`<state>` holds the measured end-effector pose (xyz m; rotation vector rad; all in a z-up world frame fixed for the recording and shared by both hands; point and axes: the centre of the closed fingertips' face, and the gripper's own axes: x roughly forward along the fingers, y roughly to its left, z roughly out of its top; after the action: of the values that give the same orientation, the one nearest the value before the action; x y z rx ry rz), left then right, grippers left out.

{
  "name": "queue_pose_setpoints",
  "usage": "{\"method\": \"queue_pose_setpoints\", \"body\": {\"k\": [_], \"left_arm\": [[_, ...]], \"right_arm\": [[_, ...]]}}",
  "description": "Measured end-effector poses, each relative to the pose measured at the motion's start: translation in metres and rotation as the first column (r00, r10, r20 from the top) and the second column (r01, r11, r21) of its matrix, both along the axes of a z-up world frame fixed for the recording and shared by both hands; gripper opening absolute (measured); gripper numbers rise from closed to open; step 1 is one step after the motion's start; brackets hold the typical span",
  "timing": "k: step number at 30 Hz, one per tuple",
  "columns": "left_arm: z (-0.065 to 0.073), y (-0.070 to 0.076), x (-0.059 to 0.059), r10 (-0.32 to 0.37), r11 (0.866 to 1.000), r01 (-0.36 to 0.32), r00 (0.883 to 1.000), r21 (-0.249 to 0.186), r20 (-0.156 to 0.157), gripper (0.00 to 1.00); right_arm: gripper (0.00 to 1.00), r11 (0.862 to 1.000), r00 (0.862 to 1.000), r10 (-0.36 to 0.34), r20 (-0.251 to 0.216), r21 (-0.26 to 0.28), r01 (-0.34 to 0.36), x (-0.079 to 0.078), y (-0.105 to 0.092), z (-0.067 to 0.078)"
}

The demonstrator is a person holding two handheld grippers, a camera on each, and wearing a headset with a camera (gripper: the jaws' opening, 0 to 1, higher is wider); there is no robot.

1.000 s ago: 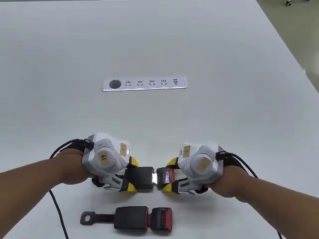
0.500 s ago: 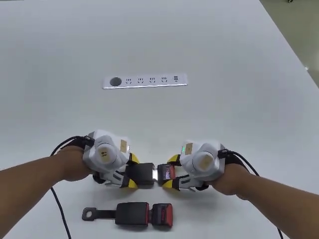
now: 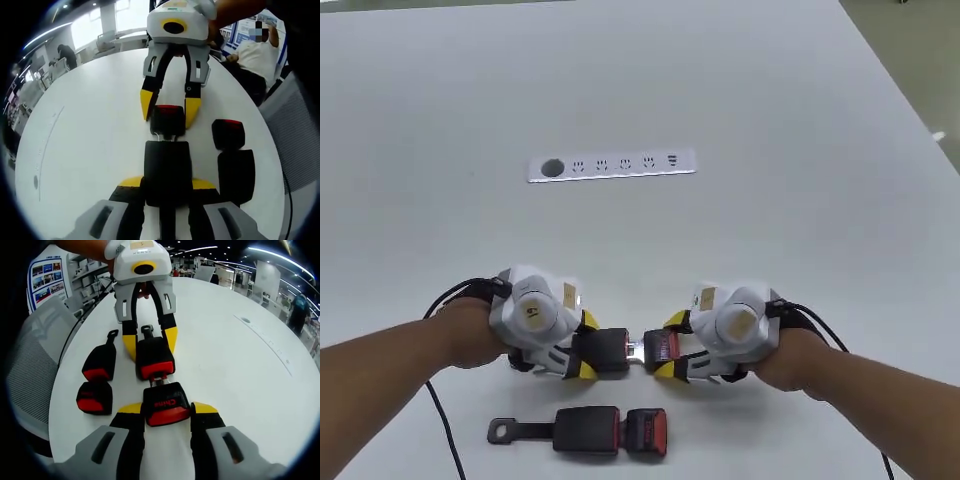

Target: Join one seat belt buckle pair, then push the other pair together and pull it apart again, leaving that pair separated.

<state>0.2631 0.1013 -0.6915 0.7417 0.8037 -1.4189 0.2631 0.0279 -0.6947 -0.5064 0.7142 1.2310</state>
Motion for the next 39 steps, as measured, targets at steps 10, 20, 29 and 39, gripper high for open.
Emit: {"method": "queue_pose_setpoints", "body": {"k": [10, 20, 29, 39], "left_arm": [[-0.001, 0.0, 0.0, -0.001, 1.0, 0.001, 1.0, 0.013, -0.002, 0.34], [-0.001, -0.001, -0.001, -0.006, 1.0, 0.006, 1.0, 0.016, -0.004, 0.34], [-0.001, -0.001, -0.002, -0.007, 1.0, 0.007, 1.0, 0.016, -0.006, 0.34], [-0.001, -0.001, -0.002, -0.011, 1.0, 0.011, 1.0, 0.01, -0.007, 0.34]], "right_arm": [[0.33, 1.0, 1.0, 0.008, -0.003, 0.015, -0.008, -0.002, -0.008, 0.0], [0.33, 1.0, 1.0, 0.002, -0.003, 0.021, -0.002, -0.004, -0.03, 0.002], [0.33, 1.0, 1.0, -0.013, -0.005, 0.022, 0.014, -0.006, -0.055, -0.001], [0.34, 0.999, 1.0, -0.029, -0.008, 0.023, 0.029, -0.008, -0.08, 0.004]]}}
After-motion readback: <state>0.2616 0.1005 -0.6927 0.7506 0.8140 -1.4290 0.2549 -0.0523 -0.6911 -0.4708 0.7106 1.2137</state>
